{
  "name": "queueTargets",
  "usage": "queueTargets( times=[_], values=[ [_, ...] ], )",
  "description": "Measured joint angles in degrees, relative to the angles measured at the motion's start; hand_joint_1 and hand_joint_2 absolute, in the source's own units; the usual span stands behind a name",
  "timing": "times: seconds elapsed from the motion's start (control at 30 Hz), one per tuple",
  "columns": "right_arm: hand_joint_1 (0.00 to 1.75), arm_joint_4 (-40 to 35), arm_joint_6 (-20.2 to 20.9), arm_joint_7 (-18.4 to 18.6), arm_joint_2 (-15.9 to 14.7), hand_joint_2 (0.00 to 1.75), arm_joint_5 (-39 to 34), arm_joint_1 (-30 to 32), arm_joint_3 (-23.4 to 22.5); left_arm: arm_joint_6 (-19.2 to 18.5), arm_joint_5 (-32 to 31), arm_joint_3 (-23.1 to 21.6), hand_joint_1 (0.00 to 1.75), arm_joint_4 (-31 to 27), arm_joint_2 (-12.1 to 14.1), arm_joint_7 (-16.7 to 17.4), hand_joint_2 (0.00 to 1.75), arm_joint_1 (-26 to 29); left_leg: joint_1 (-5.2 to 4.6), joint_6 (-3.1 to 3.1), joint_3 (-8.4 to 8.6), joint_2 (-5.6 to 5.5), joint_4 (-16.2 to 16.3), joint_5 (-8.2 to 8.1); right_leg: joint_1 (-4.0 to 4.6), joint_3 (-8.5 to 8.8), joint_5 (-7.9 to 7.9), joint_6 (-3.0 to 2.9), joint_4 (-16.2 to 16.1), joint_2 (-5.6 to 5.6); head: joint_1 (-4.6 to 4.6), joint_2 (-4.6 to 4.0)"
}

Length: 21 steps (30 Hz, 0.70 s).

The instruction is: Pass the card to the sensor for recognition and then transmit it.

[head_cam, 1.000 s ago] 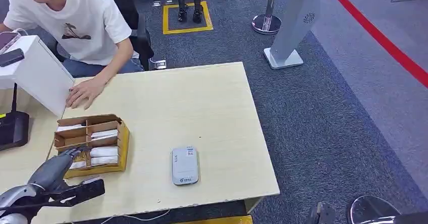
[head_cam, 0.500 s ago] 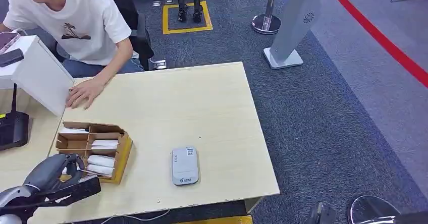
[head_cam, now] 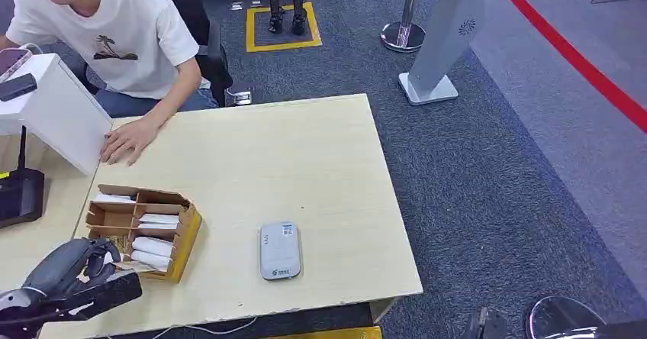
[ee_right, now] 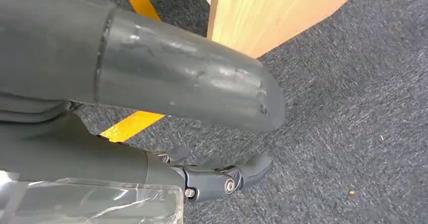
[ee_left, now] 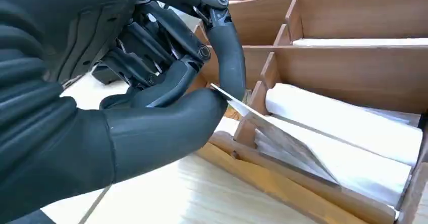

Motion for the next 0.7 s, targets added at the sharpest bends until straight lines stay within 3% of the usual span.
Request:
queueTargets(
  times=[0.33, 0.5, 0.7],
  values=[
    [0.00, -0.1, 0.3, -0.1, 0.0, 0.00, 0.2, 0.1, -0.3, 7.3, -8.5, 0.6, 1.75, 0.0, -3.1, -2.9, 1.75, -3.1, 0.00, 0.00, 0.00, 0.00, 0.0, 0.00, 0.00, -0.01, 0.00, 0.00, 0.0, 0.00, 0.00, 0.02],
    [0.00, -0.6, 0.4, -0.3, 0.0, 0.00, 0.5, 0.3, -0.9, 10.4, -11.0, 4.1, 1.75, 1.0, -5.8, -4.4, 1.75, -6.9, 0.00, 0.00, 0.00, 0.00, 0.0, 0.01, 0.00, -0.01, 0.01, -0.01, 0.0, 0.00, 0.00, 0.00],
    [0.00, -1.3, 0.4, -0.3, -0.1, 0.00, 1.2, 0.4, -1.1, 12.0, -9.5, 10.1, 1.75, 5.1, -6.8, -5.7, 1.75, -12.4, 0.02, -0.01, 0.01, -0.01, 0.0, 0.02, 0.01, -0.02, 0.01, -0.01, 0.0, 0.00, 0.00, 0.00]
  ],
)
